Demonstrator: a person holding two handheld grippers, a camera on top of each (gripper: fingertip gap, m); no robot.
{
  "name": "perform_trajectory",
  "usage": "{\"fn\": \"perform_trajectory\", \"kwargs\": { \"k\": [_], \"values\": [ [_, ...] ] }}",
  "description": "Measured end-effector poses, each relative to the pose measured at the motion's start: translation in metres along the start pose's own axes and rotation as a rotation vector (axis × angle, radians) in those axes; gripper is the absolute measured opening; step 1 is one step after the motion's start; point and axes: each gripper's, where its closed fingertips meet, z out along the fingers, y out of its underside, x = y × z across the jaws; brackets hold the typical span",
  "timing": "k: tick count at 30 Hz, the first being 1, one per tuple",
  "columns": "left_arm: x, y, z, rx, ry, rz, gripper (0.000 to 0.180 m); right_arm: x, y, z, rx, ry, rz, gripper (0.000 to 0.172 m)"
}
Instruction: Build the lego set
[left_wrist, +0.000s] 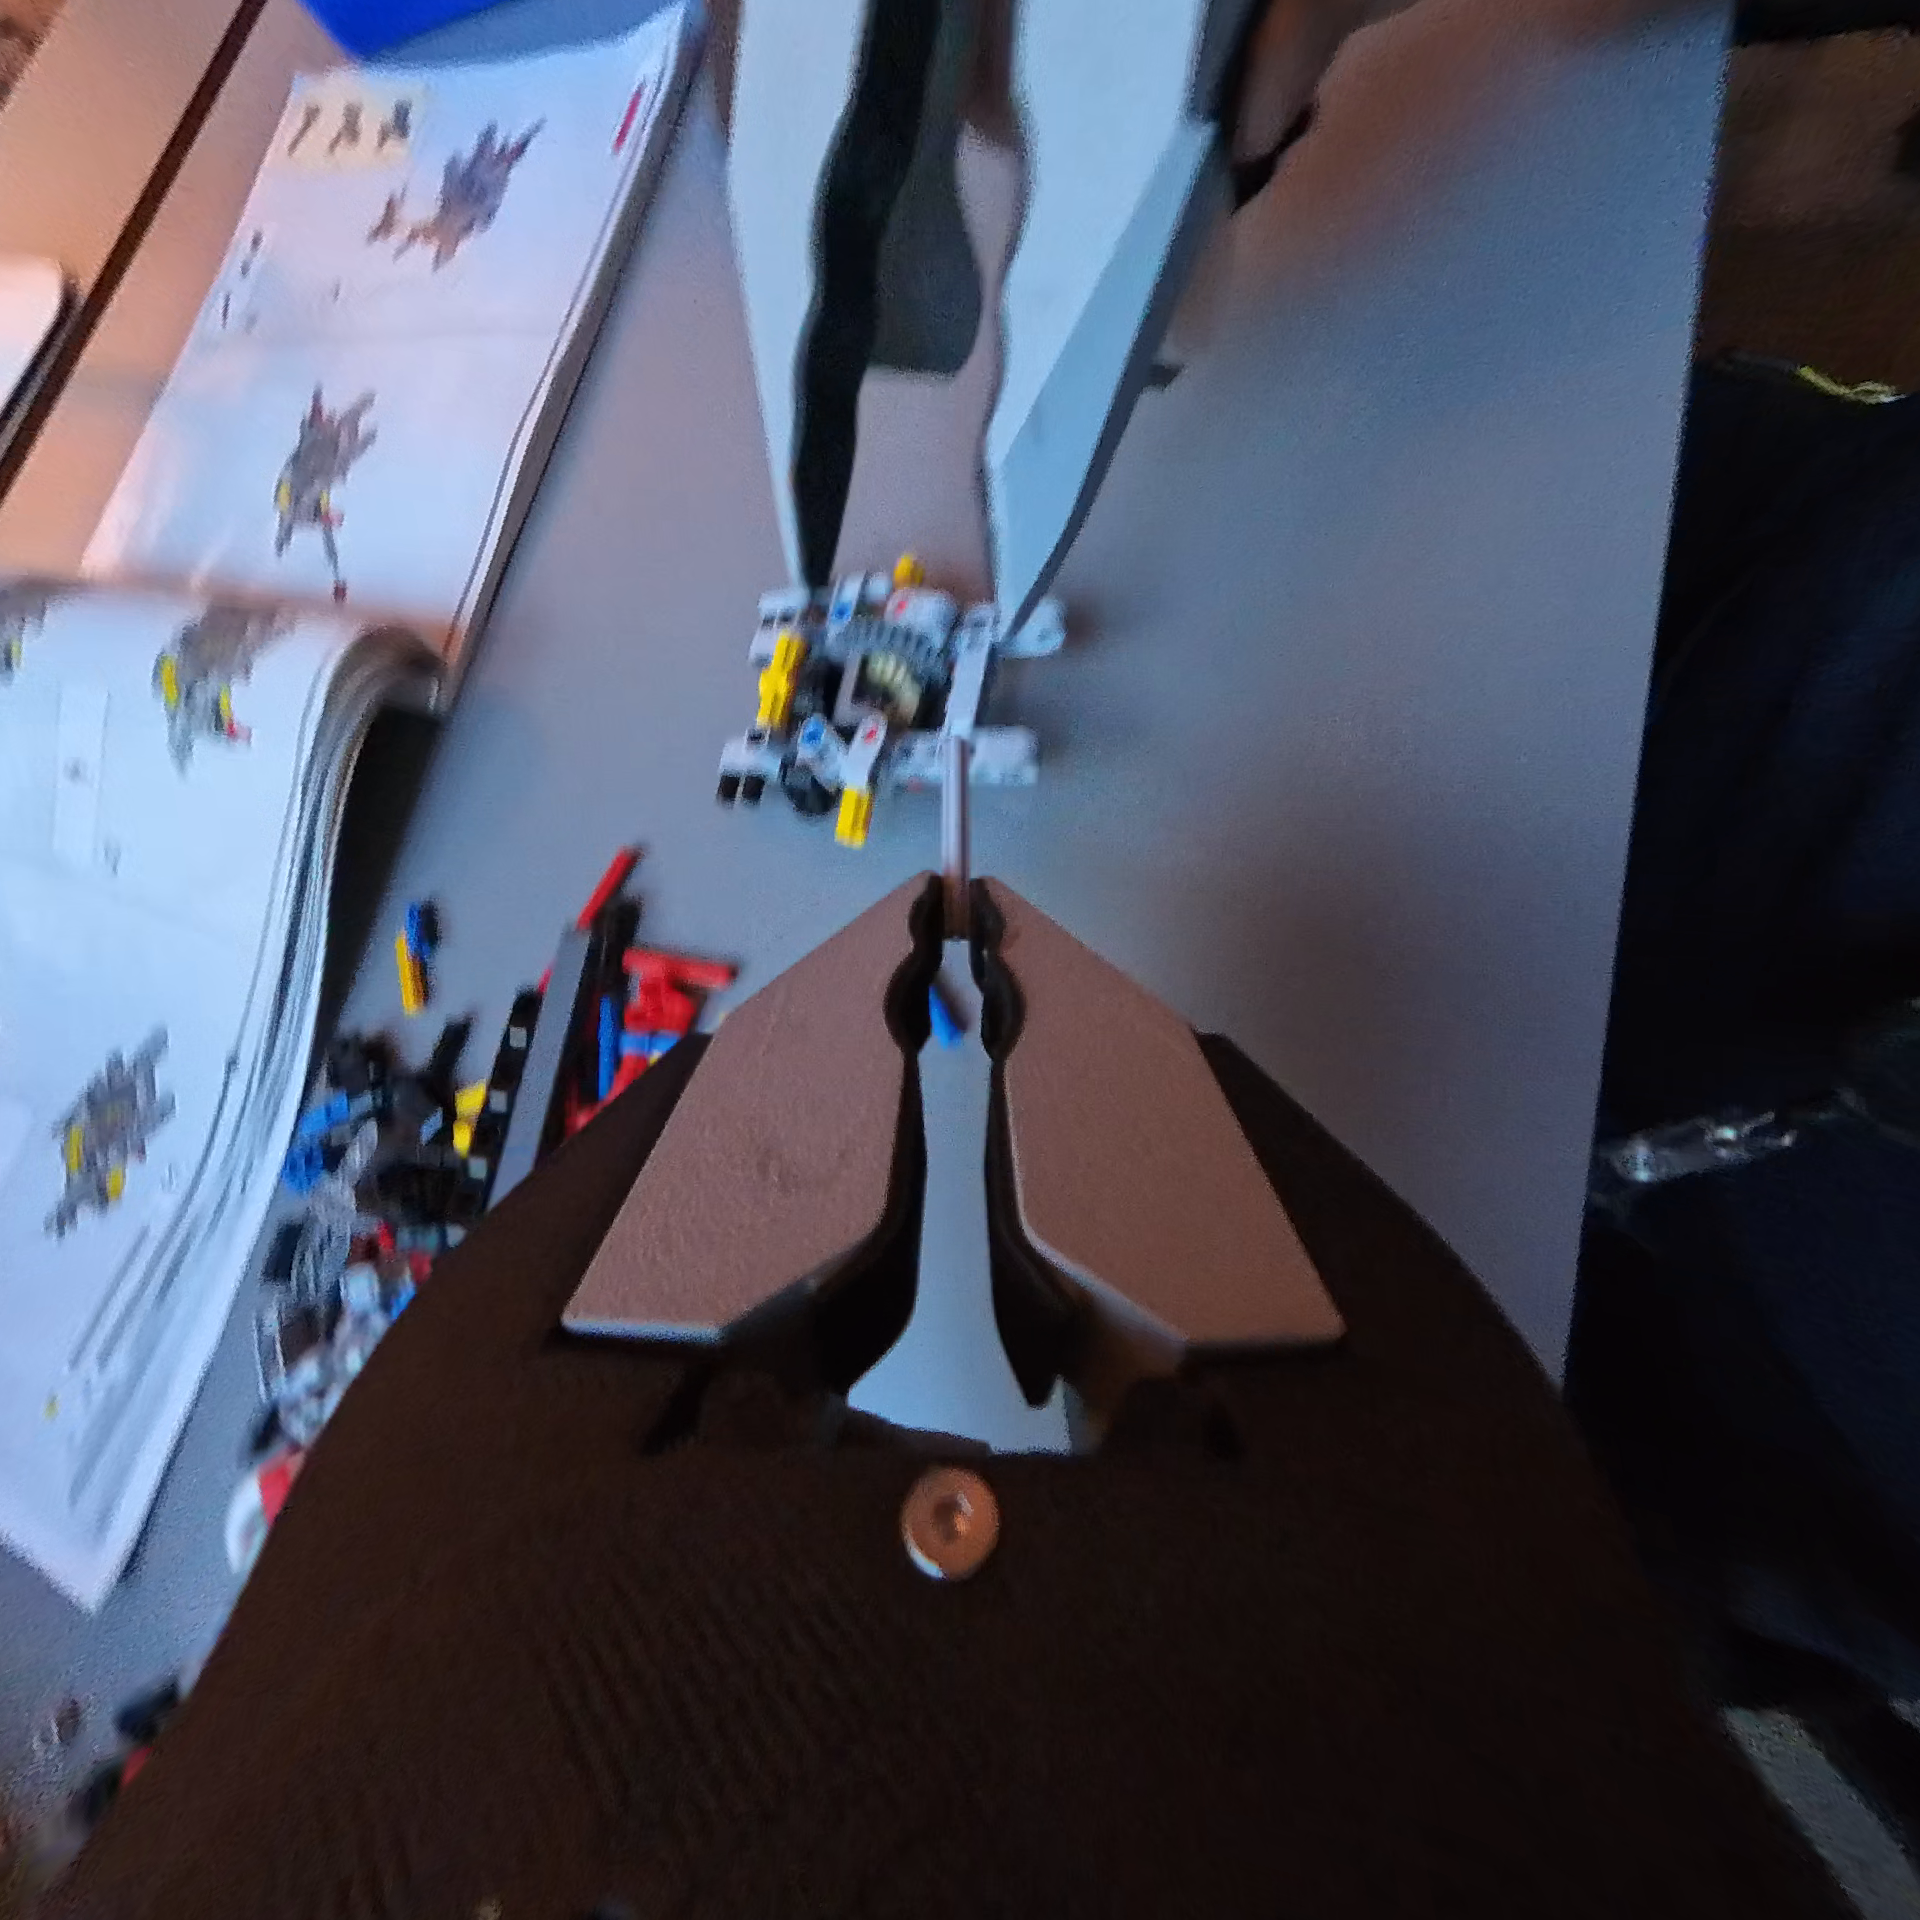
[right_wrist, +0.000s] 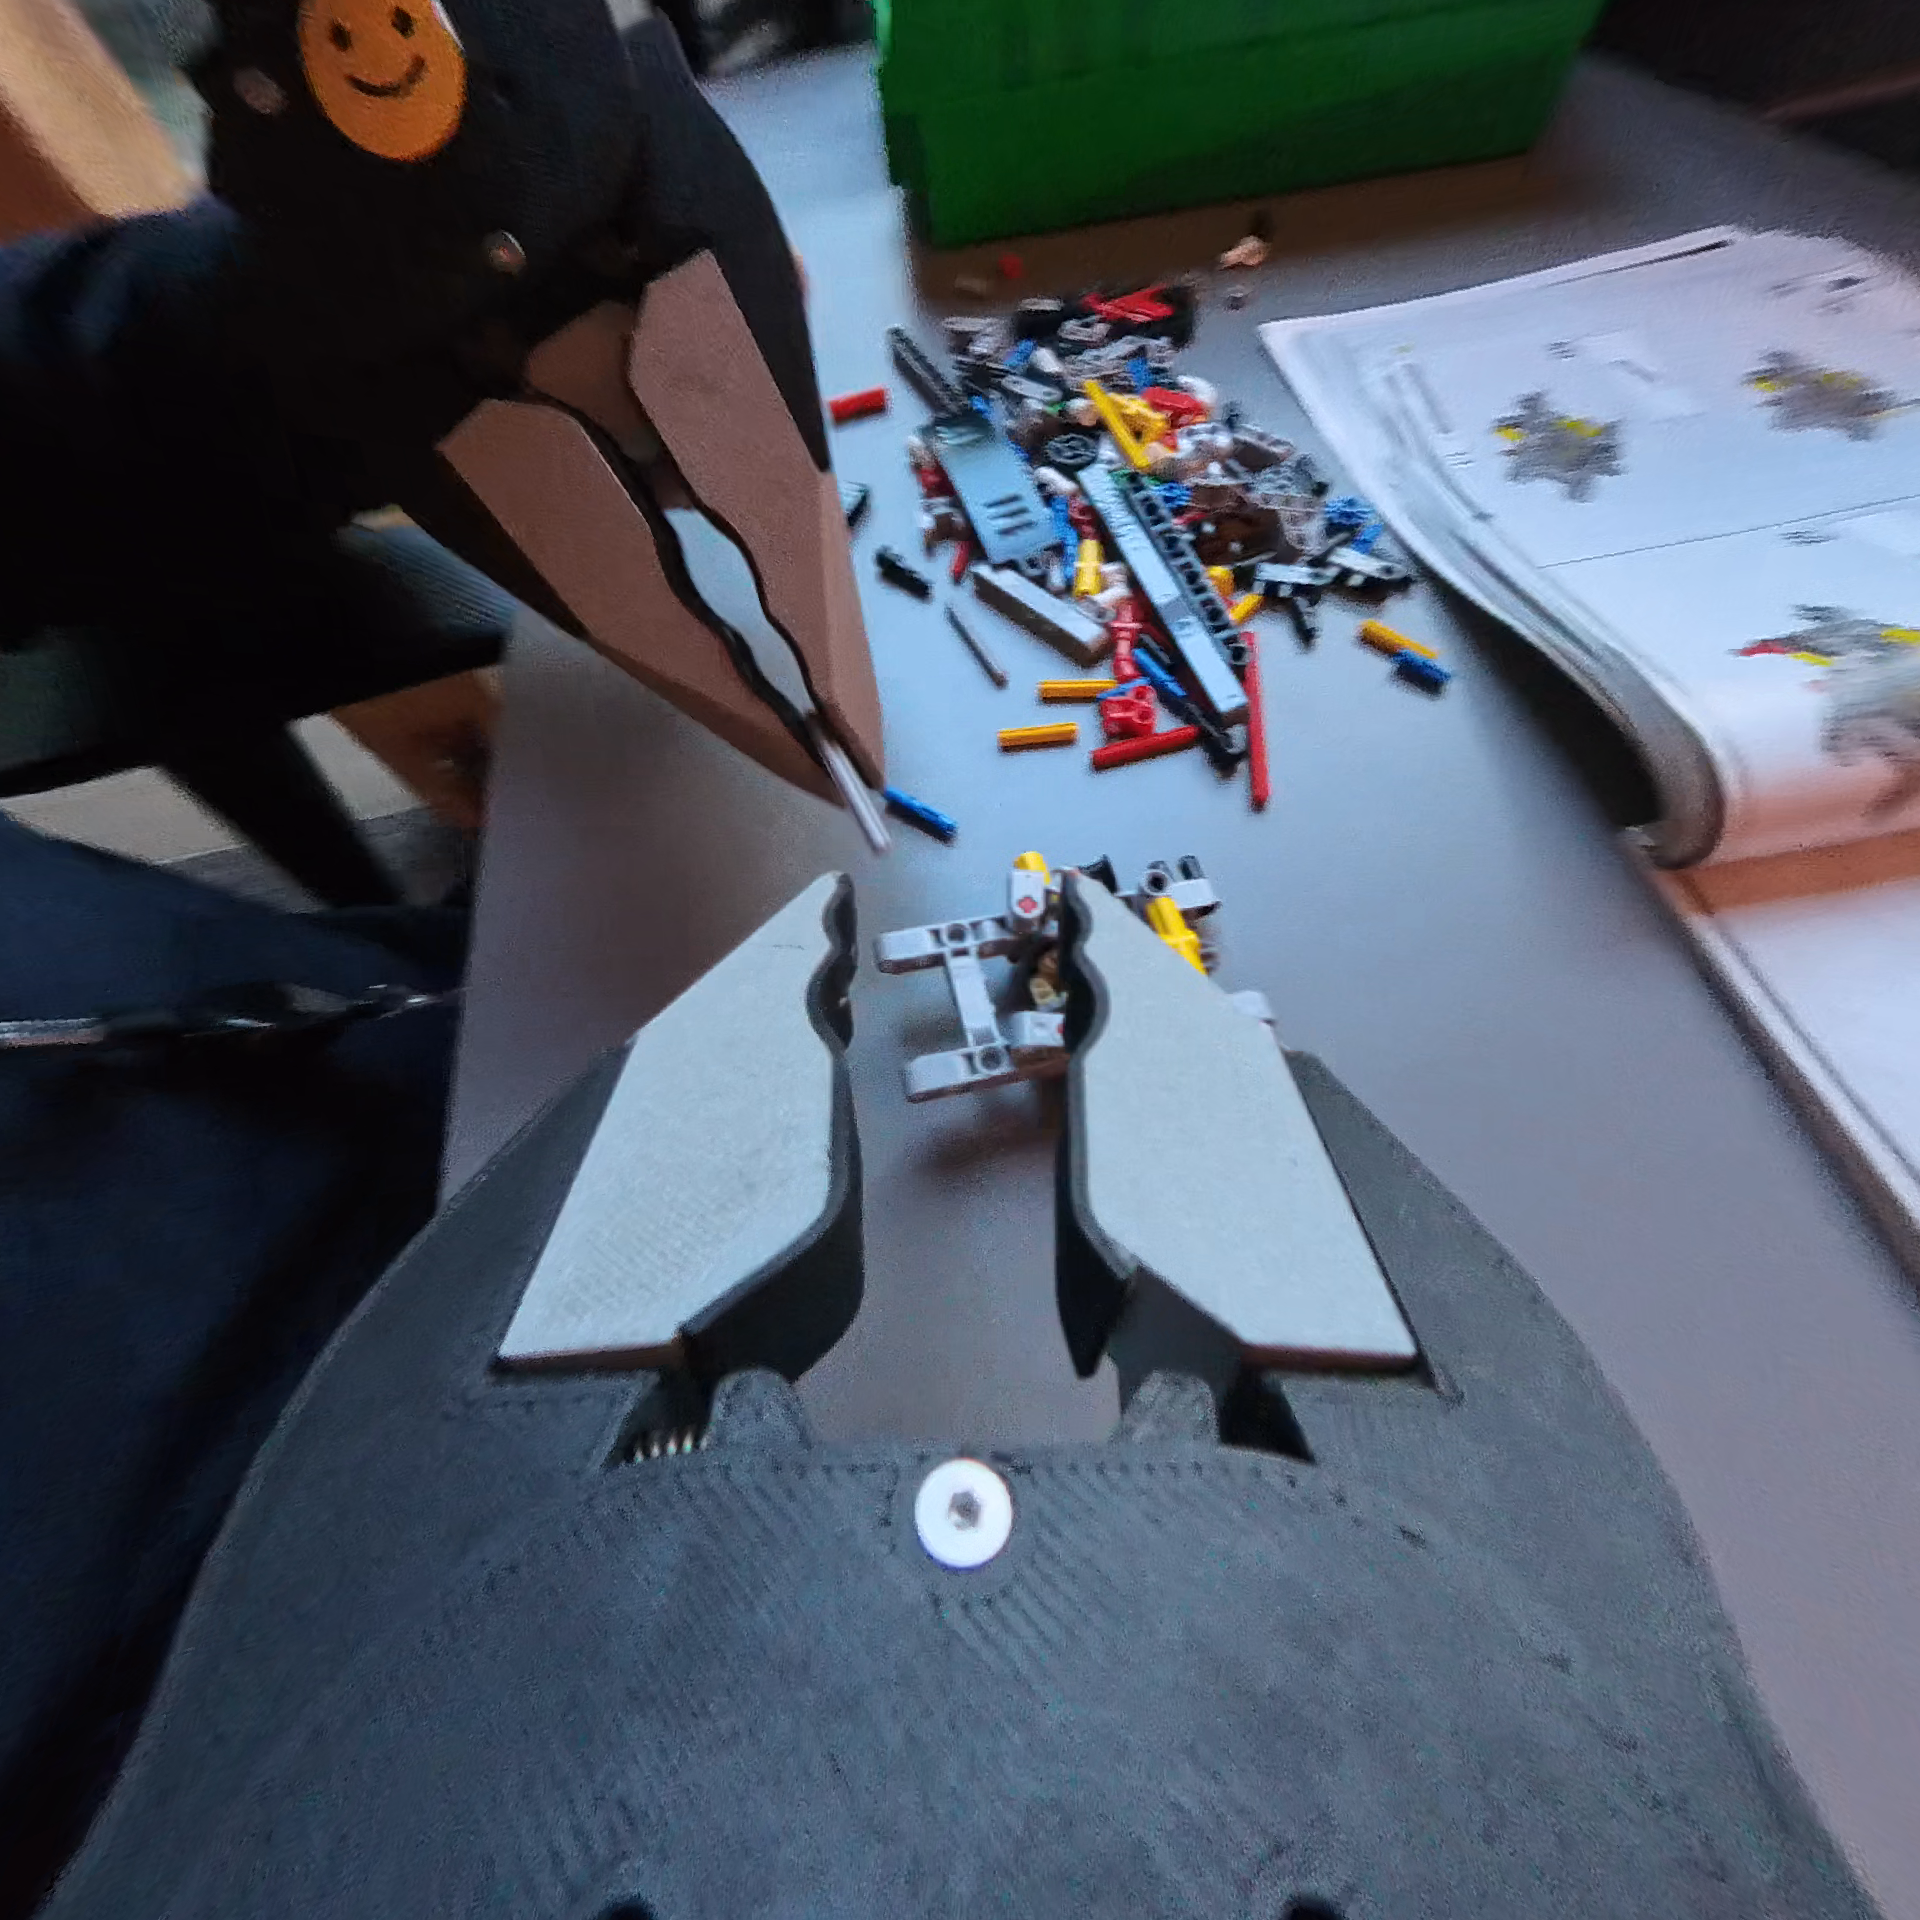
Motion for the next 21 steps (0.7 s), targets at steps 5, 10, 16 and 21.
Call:
{"fn": "perform_trajectory", "kwargs": {
  "k": [5, 10, 16, 21],
  "values": [
    [-0.014, 0.042, -0.023, -0.04, -0.098, -0.198, 0.001, 0.008, 0.014, 0.022, -0.105, 0.263, -0.102, 0.069],
    [-0.017, 0.051, -0.033, -0.022, -0.13, -0.265, 0.002, 0.025, 0.012, 0.035, -0.131, 0.492, -0.165, 0.067],
    [-0.011, 0.052, -0.027, -0.027, -0.096, -0.231, 0.002, 0.051, 0.055, -0.013, -0.287, 0.611, -0.137, 0.062],
    [-0.011, 0.036, -0.01, -0.015, -0.045, -0.178, 0.002, 0.058, 0.074, -0.052, -0.188, 0.52, 0.033, 0.056]
  ]
}}
